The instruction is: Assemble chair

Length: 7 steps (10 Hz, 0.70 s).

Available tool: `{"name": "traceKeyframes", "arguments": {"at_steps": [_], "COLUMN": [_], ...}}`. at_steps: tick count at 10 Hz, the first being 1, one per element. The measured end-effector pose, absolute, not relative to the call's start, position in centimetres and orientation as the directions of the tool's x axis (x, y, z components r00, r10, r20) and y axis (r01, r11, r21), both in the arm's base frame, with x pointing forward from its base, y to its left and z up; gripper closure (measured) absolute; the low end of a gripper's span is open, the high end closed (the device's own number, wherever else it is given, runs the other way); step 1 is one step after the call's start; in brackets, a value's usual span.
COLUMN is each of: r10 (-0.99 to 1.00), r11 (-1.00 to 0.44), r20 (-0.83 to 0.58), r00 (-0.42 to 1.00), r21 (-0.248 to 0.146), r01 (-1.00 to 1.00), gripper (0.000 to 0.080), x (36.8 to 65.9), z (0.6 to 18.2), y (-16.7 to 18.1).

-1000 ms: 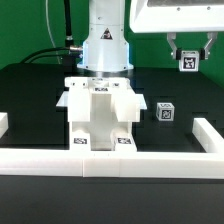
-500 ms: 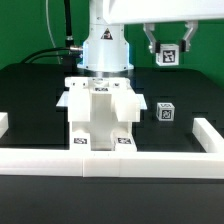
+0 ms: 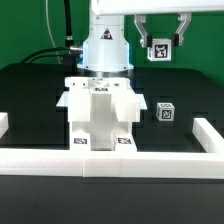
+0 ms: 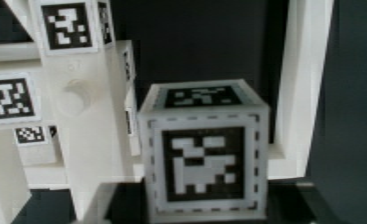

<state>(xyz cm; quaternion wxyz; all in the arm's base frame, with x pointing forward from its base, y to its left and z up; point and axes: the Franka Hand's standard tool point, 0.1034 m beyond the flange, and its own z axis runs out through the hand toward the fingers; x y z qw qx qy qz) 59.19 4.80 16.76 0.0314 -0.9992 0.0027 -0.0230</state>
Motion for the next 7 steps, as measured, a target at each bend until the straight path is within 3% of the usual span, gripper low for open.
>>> {"name": "traceKeyframes", "arguments": {"at_steps": [3,7], "r10": [0.071,0.070], "r11": [-0.997,-0.997], "r20": [0.071,0.066], "r00": [0.995,0.995], "r21": [-0.022,-0.018], "r01": [0.073,0.071], "gripper": [0.0515,0.0515], "x": [59.6,59.8], "z": [15.8,15.5], "y": [1.6,0.1]}}
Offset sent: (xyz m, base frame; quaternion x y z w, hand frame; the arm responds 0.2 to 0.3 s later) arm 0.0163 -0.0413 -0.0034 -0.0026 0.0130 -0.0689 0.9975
